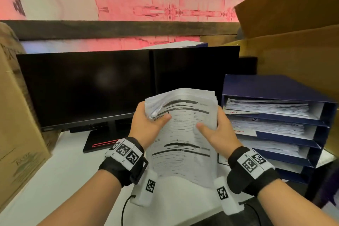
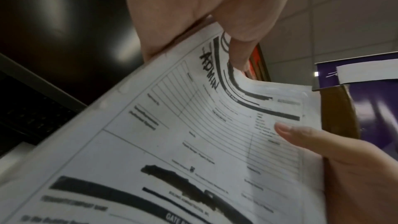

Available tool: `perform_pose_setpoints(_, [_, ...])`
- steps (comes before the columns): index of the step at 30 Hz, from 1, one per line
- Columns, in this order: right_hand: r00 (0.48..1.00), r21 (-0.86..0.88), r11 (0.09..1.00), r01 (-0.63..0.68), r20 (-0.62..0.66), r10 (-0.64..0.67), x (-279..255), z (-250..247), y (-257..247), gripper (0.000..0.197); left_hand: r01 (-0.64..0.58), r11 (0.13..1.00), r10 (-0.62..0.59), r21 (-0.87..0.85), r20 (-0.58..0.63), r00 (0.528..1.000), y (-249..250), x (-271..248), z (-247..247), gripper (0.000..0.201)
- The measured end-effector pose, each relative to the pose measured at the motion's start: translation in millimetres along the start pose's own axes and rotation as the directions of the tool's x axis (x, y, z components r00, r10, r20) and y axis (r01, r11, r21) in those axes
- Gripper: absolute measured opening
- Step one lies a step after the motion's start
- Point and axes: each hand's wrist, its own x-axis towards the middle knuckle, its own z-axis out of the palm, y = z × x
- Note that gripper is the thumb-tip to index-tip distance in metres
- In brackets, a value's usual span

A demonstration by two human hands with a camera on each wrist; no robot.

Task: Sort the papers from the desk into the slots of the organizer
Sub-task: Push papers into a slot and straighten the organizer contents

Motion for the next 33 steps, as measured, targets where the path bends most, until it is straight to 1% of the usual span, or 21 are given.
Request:
perform_pose_setpoints(1, [1.000, -0.020, 0.999, 0.031, 0.000, -0.031, 1.1, 1.8, -1.6, 0.055, -0.014, 1.000, 0.014, -0.013, -0.011, 1.000, 0.9, -1.3, 2.2, 0.051])
perform_pose_setpoints(3, [0.995, -0.048, 0.996, 0.080, -0.059, -0.083, 4.1, 3.8, -3.7, 0.060, -0.050, 0.998, 0.049, -0.024, -0.045, 0.998, 3.7, -3.9, 3.7, 0.044])
perform_pose_setpoints(5, [0.993, -0.057, 0.994, 0.093, -0.062, -0.097, 5.8, 7.9, -3.6, 0.071, -0.076, 0.997, 0.075, -0.010, -0.057, 0.996, 7.0, -6.3, 5.3, 0.043])
perform_pose_setpoints(7, [0.992, -0.072, 0.992, 0.105, -0.065, -0.110, 6.6, 14.0, -4.3, 0.086, -0.113, 0.992, 0.116, 0.056, -0.059, 0.991, 10.3, -7.4, 6.8, 0.042])
perform_pose_setpoints(8, [0.985, -0.112, 0.985, 0.130, -0.095, -0.141, 7.7, 16.0, -5.8, 0.091, -0.137, 0.987, 0.143, 0.088, -0.075, 0.987, 13.1, -7.1, 7.5, 0.041])
perform_pose_setpoints(10, [0.964, -0.273, 0.947, 0.170, -0.152, -0.217, 10.3, 18.1, -11.6, 0.096, -0.188, 0.975, 0.201, 0.117, -0.113, 0.973, 16.0, -4.5, 6.1, 0.045])
perform_pose_setpoints(12, [0.948, -0.475, 0.860, 0.183, -0.147, -0.283, 9.2, 22.0, -18.6, 0.090, -0.254, 0.952, 0.275, 0.172, -0.113, 0.955, 16.8, -3.0, 2.3, 0.054])
perform_pose_setpoints(13, [0.939, -0.558, 0.809, 0.186, -0.141, -0.313, 6.9, 24.3, -19.9, 0.082, -0.295, 0.928, 0.322, 0.228, -0.089, 0.943, 16.9, -2.7, 1.5, 0.057])
perform_pose_setpoints(14, [0.930, -0.606, 0.773, 0.187, -0.144, -0.338, 4.6, 27.6, -20.8, 0.073, -0.337, 0.891, 0.368, 0.305, -0.050, 0.928, 17.4, -2.4, -0.2, 0.055])
perform_pose_setpoints(15, [0.921, -0.621, 0.760, 0.189, -0.156, -0.357, 2.7, 29.8, -20.0, 0.062, -0.380, 0.842, 0.411, 0.384, 0.002, 0.912, 17.9, -2.3, -1.5, 0.049])
perform_pose_setpoints(17, [0.899, -0.595, 0.776, 0.210, -0.195, -0.393, 0.2, 34.4, -20.3, 0.047, -0.457, 0.750, 0.481, 0.479, 0.081, 0.873, 16.5, -0.1, -5.0, 0.031])
perform_pose_setpoints(18, [0.884, -0.582, 0.780, 0.229, -0.211, -0.417, -0.9, 36.2, -21.1, 0.043, -0.472, 0.739, 0.496, 0.481, 0.085, 0.864, 15.6, 0.8, -6.9, 0.024])
perform_pose_setpoints(19, [0.867, -0.571, 0.780, 0.254, -0.223, -0.446, -2.1, 37.4, -22.4, 0.040, -0.473, 0.747, 0.502, 0.467, 0.070, 0.862, 14.3, 1.6, -8.8, 0.021])
perform_pose_setpoints(21, [0.843, -0.555, 0.777, 0.298, -0.229, -0.486, -3.9, 39.2, -22.7, 0.039, -0.470, 0.766, 0.509, 0.438, 0.031, 0.860, 13.8, 1.4, -12.4, 0.023])
perform_pose_setpoints(25, [0.843, -0.578, 0.763, 0.290, -0.222, -0.489, -8.9, 42.8, -20.3, 0.049, -0.487, 0.770, 0.526, 0.413, 0.023, 0.850, 14.9, -3.2, -15.7, 0.029])
perform_pose_setpoints(26, [0.841, -0.590, 0.756, 0.284, -0.226, -0.492, -9.4, 44.2, -20.0, 0.047, -0.498, 0.766, 0.534, 0.406, 0.030, 0.845, 15.5, -4.4, -15.6, 0.026])
perform_pose_setpoints(28, [0.828, -0.590, 0.755, 0.287, -0.244, -0.505, -9.7, 46.7, -19.7, 0.039, -0.524, 0.756, 0.553, 0.393, 0.044, 0.832, 15.8, -5.9, -14.5, 0.013])
perform_pose_setpoints(29, [0.823, -0.576, 0.762, 0.296, -0.252, -0.510, -9.3, 46.7, -20.2, 0.036, -0.522, 0.763, 0.551, 0.381, 0.037, 0.834, 15.8, -6.1, -14.2, 0.008])
perform_pose_setpoints(31, [0.831, -0.512, 0.805, 0.298, -0.275, -0.483, -7.7, 42.4, -20.3, 0.033, -0.469, 0.816, 0.501, 0.337, -0.010, 0.865, 15.5, -5.2, -15.1, 0.007])
perform_pose_setpoints(33, [0.876, -0.391, 0.886, 0.250, -0.298, -0.378, -5.3, 33.7, -18.9, 0.036, -0.378, 0.881, 0.415, 0.283, -0.081, 0.906, 16.1, -4.2, -17.5, 0.006])
